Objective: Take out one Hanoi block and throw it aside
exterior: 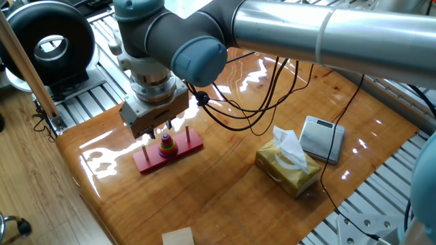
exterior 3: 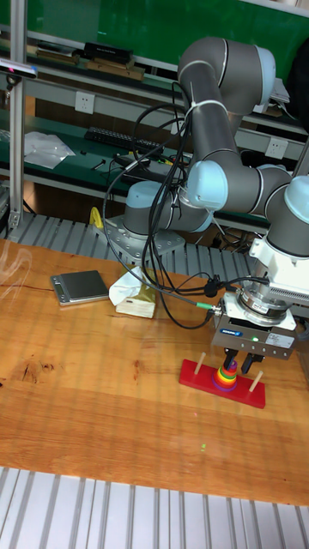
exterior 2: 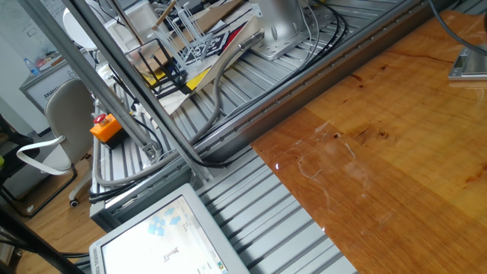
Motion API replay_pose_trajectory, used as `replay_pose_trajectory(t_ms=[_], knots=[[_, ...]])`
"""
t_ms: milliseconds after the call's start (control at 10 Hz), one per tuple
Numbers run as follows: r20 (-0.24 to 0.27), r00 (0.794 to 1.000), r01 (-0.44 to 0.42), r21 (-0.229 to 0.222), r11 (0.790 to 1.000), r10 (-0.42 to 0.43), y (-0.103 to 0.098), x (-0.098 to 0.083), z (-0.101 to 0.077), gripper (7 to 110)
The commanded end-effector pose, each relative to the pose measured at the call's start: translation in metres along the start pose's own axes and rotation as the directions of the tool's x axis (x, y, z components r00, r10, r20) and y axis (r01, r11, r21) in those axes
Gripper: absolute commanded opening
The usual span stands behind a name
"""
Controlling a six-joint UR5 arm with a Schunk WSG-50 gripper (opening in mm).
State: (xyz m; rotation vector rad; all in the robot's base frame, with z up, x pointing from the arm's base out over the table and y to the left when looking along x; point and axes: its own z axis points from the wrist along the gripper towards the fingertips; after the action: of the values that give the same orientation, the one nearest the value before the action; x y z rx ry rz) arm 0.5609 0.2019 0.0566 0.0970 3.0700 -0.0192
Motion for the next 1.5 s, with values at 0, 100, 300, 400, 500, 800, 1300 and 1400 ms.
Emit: replay_pose_trajectory(t_ms=[0, 100, 300, 400, 500, 800, 1300, 1400], knots=[[-0.003, 1.000, -0.014, -0.012, 1.000, 0.014, 0.0018, -0.0003, -0.0004, 22], [-0.003, 1.000, -0.013, -0.012, 1.000, 0.012, 0.0017, -0.0005, 0.0000, 22], [-0.003, 1.000, -0.012, -0.011, 1.000, 0.012, 0.0011, -0.0006, 0.0007, 22], [-0.003, 1.000, -0.012, -0.011, 1.000, 0.012, 0.0009, -0.0005, 0.0012, 22], [-0.003, 1.000, -0.009, -0.011, 1.000, 0.009, 0.0006, -0.0005, 0.0016, 22], [-0.003, 1.000, -0.009, -0.009, 1.000, 0.009, 0.0003, -0.0002, 0.0010, 22], [-0.001, 1.000, -0.016, -0.003, 1.000, 0.016, 0.0025, 0.0071, 0.0035, 22], [0.002, 1.000, -0.016, 0.004, 1.000, 0.016, 0.0000, 0.0086, 0.0053, 22]])
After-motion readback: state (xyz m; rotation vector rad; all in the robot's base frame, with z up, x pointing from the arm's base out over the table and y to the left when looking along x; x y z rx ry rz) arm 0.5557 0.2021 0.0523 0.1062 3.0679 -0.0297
